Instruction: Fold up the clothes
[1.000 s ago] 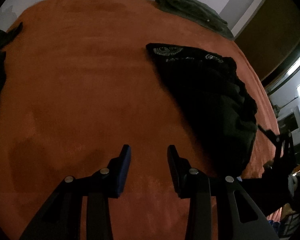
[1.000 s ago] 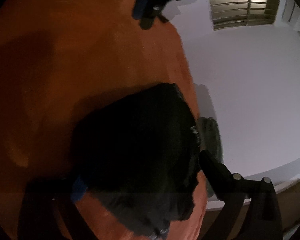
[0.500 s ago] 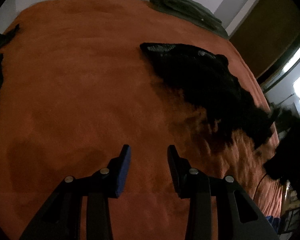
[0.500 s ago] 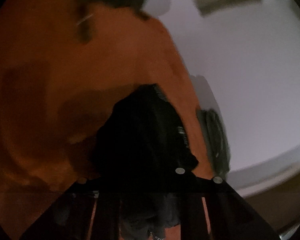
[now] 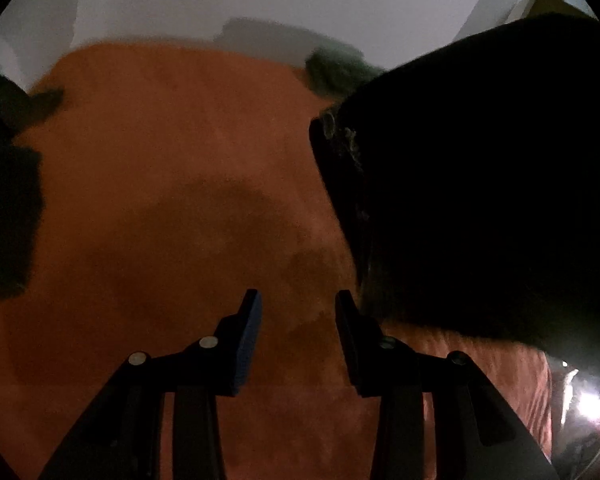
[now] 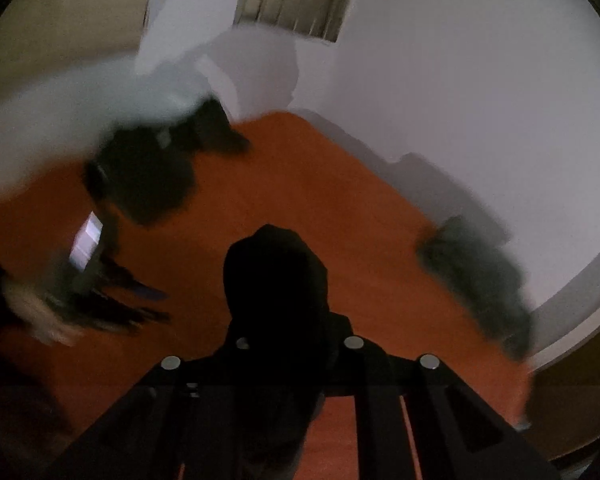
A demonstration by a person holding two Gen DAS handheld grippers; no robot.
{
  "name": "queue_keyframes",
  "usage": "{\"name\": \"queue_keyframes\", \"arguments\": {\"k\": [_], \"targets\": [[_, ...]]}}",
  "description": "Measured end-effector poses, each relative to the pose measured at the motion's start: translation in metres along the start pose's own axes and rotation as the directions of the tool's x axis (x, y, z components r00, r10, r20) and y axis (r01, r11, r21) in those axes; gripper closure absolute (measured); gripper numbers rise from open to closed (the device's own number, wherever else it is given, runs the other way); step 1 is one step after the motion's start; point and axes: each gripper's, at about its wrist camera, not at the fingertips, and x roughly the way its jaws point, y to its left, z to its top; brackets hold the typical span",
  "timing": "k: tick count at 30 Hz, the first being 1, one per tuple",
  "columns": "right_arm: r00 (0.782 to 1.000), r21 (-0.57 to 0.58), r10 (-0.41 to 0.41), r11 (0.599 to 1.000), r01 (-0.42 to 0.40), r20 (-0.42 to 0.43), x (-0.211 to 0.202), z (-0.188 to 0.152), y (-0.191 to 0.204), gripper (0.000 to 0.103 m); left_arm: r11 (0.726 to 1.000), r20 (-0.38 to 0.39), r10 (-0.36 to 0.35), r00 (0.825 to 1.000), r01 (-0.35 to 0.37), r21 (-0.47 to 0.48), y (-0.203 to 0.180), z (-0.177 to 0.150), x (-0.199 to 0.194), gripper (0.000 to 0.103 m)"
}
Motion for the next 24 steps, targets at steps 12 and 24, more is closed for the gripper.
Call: {"name": "queue_keyframes", "arguments": {"k": [12,24], "targets": [[0.922,0.770,0.387,0.579,-0.268,0.030,0.128,-0.224,-0.186,0.069,0.996,-0.026,0.074,0.997,-0.075,-0.039,0.025,0.004,0.007,0.053],[0.969,0.859,0.246,0.492,-0.143,0.021,0.079,-0.333,-0.171,0.058,0.999,-0.146,0.011,0.989,-0.003,0.052,-0.034,-0.004,0.077,0.054]]}}
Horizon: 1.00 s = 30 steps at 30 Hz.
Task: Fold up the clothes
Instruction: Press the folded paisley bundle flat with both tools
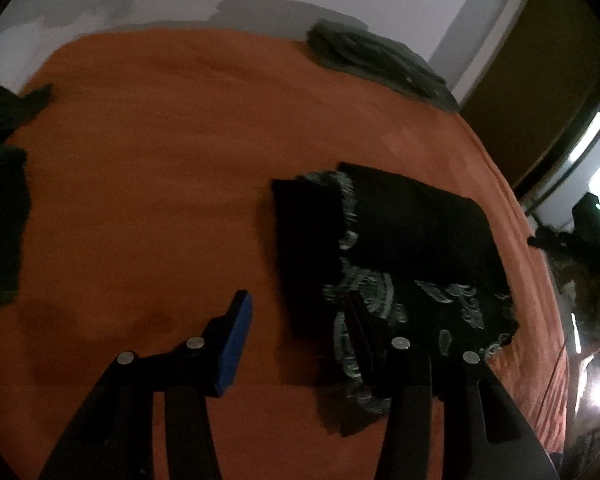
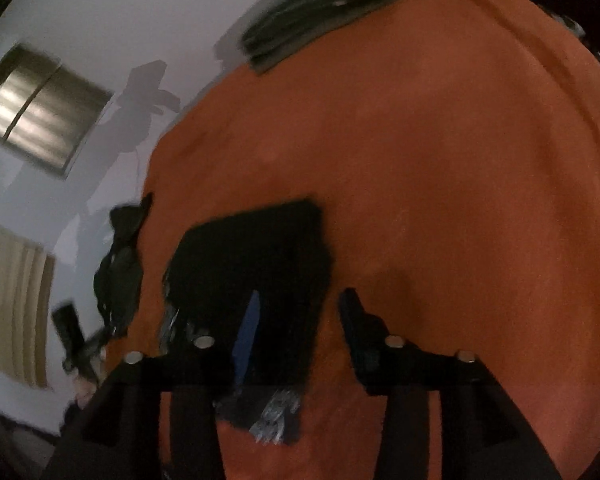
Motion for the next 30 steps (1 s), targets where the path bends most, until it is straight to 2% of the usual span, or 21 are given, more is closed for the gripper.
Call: {"name": "queue_keyframes", "arguments": {"k": [4,6,7,9,10,11,12,13,14,15,17,21,22,23,26,28,30], "targets": [[0.997,-0.097,0.067,0.993,-0.070,-0.032,0.033,-0.054,0.051,0.058,0.998,-0.046,-0.010,0.999,0.013,0.066,-0.023,-0.011,0.024,0.054],[0.989,-0.142,0.111,0.982,-0.125,-0.101,0.062,-0.075,0.075,0.058,0.994,-0.070,-0.011,0.998,0.018,0.106,-0.035,-0.018,0.036,0.053],[0.988,-0.191,0.084,0.976,-0.108,-0.132,0.076,-0.084,0.086,0.058,0.992,-0.082,-0.010,0.997,0.021,0.126,-0.040,-0.022,0.042,0.053],[0.989,-0.310,-0.062,0.951,0.019,-0.131,0.092,-0.098,0.097,0.058,0.982,-0.116,0.087,0.989,-0.065,0.178,-0.043,-0.037,0.059,0.053],[0.981,-0.340,-0.133,0.937,0.079,-0.139,0.098,-0.100,0.092,0.058,0.980,-0.126,0.099,0.987,-0.075,0.182,-0.040,-0.043,0.059,0.053],[0.969,-0.370,-0.203,0.919,0.138,-0.144,0.103,-0.102,0.087,0.073,0.982,-0.134,0.093,0.987,-0.069,0.177,-0.037,-0.048,0.057,0.053],[0.963,-0.344,-0.223,0.925,0.161,-0.149,0.102,-0.101,0.073,0.082,0.983,-0.142,0.088,0.986,-0.063,0.172,-0.033,-0.053,0.056,0.053],[0.952,-0.311,-0.273,0.924,0.221,-0.135,0.096,-0.098,0.060,0.088,0.985,-0.147,0.079,0.986,-0.055,0.162,-0.029,-0.056,0.052,0.053],[0.938,-0.277,-0.324,0.919,0.281,-0.122,0.091,-0.094,0.046,0.087,0.988,-0.150,0.072,0.986,-0.049,0.149,-0.025,-0.057,0.048,0.053],[0.909,-0.255,-0.402,0.895,0.367,-0.105,0.082,-0.092,0.035,0.086,0.990,-0.152,0.058,0.987,-0.038,0.133,-0.021,-0.058,0.044,0.053],[0.913,-0.228,-0.399,0.899,0.373,-0.081,0.062,-0.091,0.032,0.085,0.995,-0.155,0.026,0.987,-0.011,0.098,-0.015,-0.059,0.034,0.053],[0.956,-0.331,-0.292,0.905,0.268,-0.026,0.044,-0.107,0.077,0.083,0.998,-0.159,-0.027,0.987,0.035,0.048,-0.016,-0.063,0.028,0.051],[0.962,-0.363,-0.270,0.901,0.237,-0.044,0.051,-0.113,0.089,0.075,0.998,-0.159,-0.041,0.986,0.047,0.036,-0.017,-0.064,0.027,0.051],[0.966,-0.394,-0.249,0.896,0.205,-0.063,0.058,-0.119,0.101,0.063,0.998,-0.165,-0.041,0.985,0.047,0.031,-0.018,-0.066,0.028,0.051],[0.957,-0.493,-0.275,0.848,0.194,-0.095,0.085,-0.140,0.125,0.061,0.998,-0.178,-0.050,0.983,0.053,0.013,-0.027,-0.070,0.033,0.051],[0.963,-0.518,-0.252,0.839,0.168,-0.096,0.095,-0.142,0.137,0.061,0.998,-0.154,-0.055,0.986,0.053,-0.017,-0.033,-0.070,0.031,0.051],[0.978,-0.547,-0.192,0.829,0.117,-0.083,0.098,-0.139,0.159,0.061,0.995,-0.140,-0.080,0.987,0.072,-0.066,-0.037,-0.065,0.032,0.051]]}}
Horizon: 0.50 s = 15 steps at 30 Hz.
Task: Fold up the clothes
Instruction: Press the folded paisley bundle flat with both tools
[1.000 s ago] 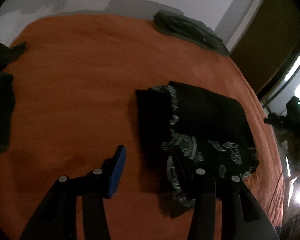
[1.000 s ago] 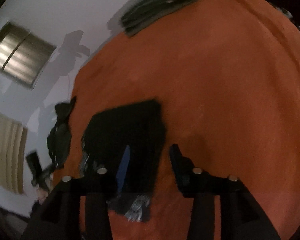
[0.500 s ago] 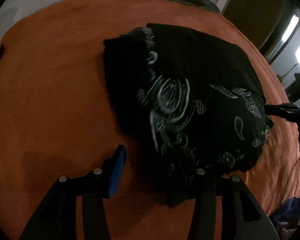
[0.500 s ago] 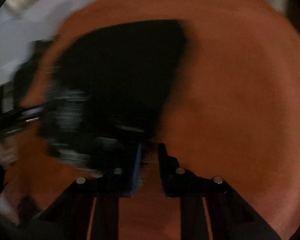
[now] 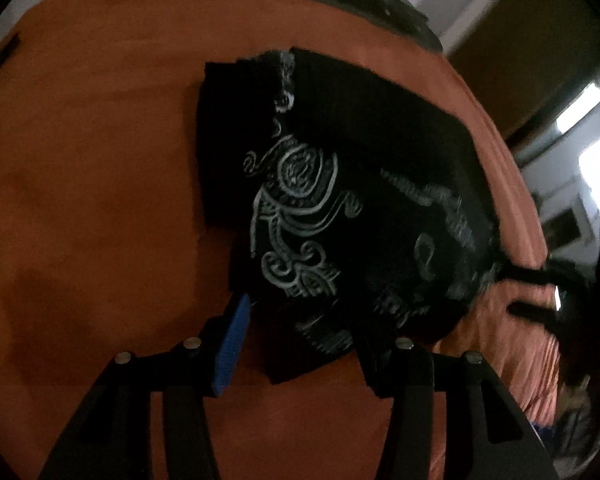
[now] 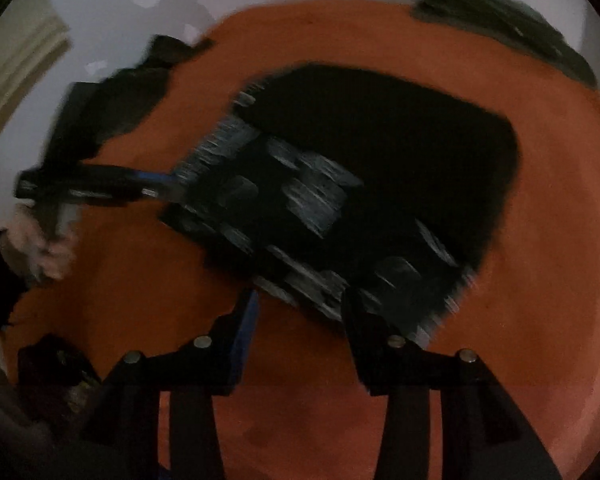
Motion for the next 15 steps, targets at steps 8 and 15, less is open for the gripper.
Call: {"name": "queue_keyframes", "arguments": {"k": [8,15], "targets": [[1.000,-0.114,0.013,0.993,-0.014,-0.008,0.041,0.039,0.035,0.061,0.998,0.073,-0.006,0.997,0.010,-0.060,-0.006,0.005,-0.026,0.051],[0.988,-0.013,0.021,1.000,-0.019,0.155,0.038,0.041,0.018,0.061,0.994,0.102,0.007,0.995,0.004,-0.112,0.014,0.009,-0.030,0.051]]}}
